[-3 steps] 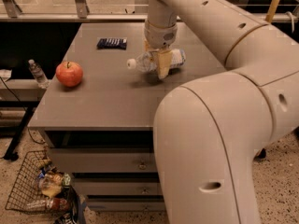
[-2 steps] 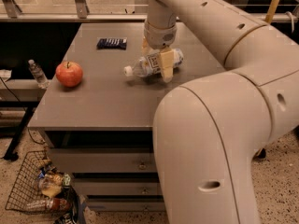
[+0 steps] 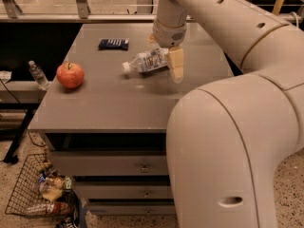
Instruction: Knock blue plastic bottle over
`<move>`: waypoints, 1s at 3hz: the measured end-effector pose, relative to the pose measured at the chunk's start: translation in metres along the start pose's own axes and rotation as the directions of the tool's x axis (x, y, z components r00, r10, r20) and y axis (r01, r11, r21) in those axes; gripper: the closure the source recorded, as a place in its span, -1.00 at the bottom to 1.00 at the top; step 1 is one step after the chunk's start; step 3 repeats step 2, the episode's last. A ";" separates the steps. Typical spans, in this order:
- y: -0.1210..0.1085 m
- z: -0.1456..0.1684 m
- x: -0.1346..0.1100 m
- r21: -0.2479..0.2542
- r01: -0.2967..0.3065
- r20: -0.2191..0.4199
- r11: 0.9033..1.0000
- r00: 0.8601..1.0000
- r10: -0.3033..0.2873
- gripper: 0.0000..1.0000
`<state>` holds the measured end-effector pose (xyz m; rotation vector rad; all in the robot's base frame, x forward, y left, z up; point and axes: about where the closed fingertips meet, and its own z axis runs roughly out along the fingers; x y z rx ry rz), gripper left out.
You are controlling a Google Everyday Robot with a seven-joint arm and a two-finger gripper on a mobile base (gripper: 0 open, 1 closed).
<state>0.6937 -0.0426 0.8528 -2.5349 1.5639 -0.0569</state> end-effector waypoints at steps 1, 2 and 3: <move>0.020 -0.025 0.016 0.075 -0.069 -0.004 0.995 0.998 0.070 -1.00; 0.020 -0.025 0.016 0.075 -0.069 -0.004 0.995 0.998 0.069 -1.00; 0.020 -0.025 0.016 0.075 -0.069 -0.004 0.995 0.998 0.069 -1.00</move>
Offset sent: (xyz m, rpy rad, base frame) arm -0.0097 -0.0218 0.0164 0.0283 -0.0470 -0.0608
